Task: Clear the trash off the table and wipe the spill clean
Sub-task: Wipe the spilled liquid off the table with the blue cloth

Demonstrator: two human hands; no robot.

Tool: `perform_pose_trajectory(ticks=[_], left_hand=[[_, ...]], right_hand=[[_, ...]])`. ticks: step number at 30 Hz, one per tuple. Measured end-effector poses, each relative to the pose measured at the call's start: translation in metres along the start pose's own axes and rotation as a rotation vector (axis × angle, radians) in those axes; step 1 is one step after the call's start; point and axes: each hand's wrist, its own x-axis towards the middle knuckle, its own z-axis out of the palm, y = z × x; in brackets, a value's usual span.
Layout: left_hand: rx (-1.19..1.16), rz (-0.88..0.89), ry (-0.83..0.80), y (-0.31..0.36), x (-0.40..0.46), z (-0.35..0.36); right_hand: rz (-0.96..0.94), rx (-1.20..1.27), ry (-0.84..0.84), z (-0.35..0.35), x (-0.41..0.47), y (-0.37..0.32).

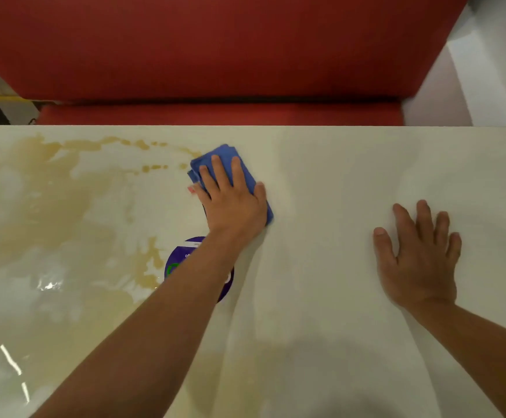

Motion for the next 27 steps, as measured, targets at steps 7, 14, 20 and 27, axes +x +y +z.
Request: perform_pose_trajectory(ticks=[7,14,20,27], left_hand=[[-0.006,-0.089,-0.007,-0.003,0.015,-0.007],[0.066,0.071,-0.067,0.006,-0.073,0.011],[0.029,0.096,-0.054,-0.008,0.030,-0.010],[0.068,0.260,-0.070,-0.002,0.029,-0.011]], right_hand=[[0.001,-0.011,-0.008,-0.003,-0.002,-0.003],[0.009,-0.013,-0.009,-0.002,-0.001,-0.004],[0.006,-0.016,-0.006,0.002,0.000,-0.002],[0.002,-0.011,0.013,0.001,-0.001,-0.002]])
